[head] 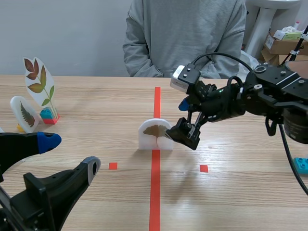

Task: Do the leaf sorting experiment

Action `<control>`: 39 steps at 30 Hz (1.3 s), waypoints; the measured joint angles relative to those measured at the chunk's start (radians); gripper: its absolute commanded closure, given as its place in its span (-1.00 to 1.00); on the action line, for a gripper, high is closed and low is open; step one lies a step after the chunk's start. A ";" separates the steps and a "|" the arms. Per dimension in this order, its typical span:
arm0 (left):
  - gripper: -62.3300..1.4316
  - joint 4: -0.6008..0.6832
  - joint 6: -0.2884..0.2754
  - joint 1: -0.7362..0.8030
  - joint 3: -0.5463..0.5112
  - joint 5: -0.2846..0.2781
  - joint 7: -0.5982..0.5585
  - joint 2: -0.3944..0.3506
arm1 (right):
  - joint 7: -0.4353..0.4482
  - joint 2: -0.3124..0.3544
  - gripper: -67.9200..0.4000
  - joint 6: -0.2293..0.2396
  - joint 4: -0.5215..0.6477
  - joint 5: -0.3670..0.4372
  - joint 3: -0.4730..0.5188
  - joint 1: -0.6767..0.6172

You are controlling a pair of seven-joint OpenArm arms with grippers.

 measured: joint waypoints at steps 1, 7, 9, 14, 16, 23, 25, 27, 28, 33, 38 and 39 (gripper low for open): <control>-0.74 0.000 0.000 0.000 0.000 0.000 0.000 0.000 | 0.004 -0.009 -0.65 0.000 -0.011 -0.008 -0.002 0.004; -0.74 0.000 0.000 0.000 0.000 0.000 0.000 0.000 | 0.039 -0.071 -0.65 -0.019 -0.100 -0.044 -0.018 0.020; -0.74 0.000 0.000 0.000 0.000 0.000 0.000 0.000 | 0.053 -0.088 -0.65 -0.029 -0.118 -0.051 -0.031 0.021; -0.74 0.000 0.000 0.000 0.000 0.000 0.000 0.000 | 0.056 -0.132 -0.65 -0.049 -0.137 -0.069 -0.053 0.020; -0.74 0.000 0.000 0.000 0.000 0.000 0.000 0.000 | 0.058 -0.145 -0.65 -0.075 -0.137 -0.068 -0.053 0.020; -0.74 0.000 0.000 0.000 0.000 0.000 0.000 0.000 | 0.058 -0.150 -0.74 -0.094 -0.137 -0.068 -0.053 0.020; -0.74 0.000 0.000 0.000 0.000 0.000 0.000 0.000 | 0.059 -0.150 -0.75 -0.094 -0.137 -0.068 -0.053 0.020; -0.74 0.000 0.000 0.000 0.000 0.000 0.000 0.000 | 0.059 -0.150 -0.75 -0.094 -0.137 -0.067 -0.053 0.017; -0.74 0.000 0.000 0.000 0.000 0.000 0.000 0.000 | 0.059 -0.150 -0.74 -0.094 -0.137 -0.067 -0.053 0.013; -0.74 0.000 0.000 0.000 0.000 0.000 0.000 0.000 | 0.056 -0.150 -0.73 -0.094 -0.137 -0.066 -0.053 -0.005; -0.74 0.000 0.000 0.000 0.000 0.000 -0.001 0.000 | 0.051 -0.150 -0.35 -0.094 -0.137 -0.066 -0.053 -0.008; -0.74 0.000 0.000 0.000 0.000 0.000 -0.001 0.000 | 0.051 -0.150 -0.24 -0.094 -0.137 -0.066 -0.053 -0.008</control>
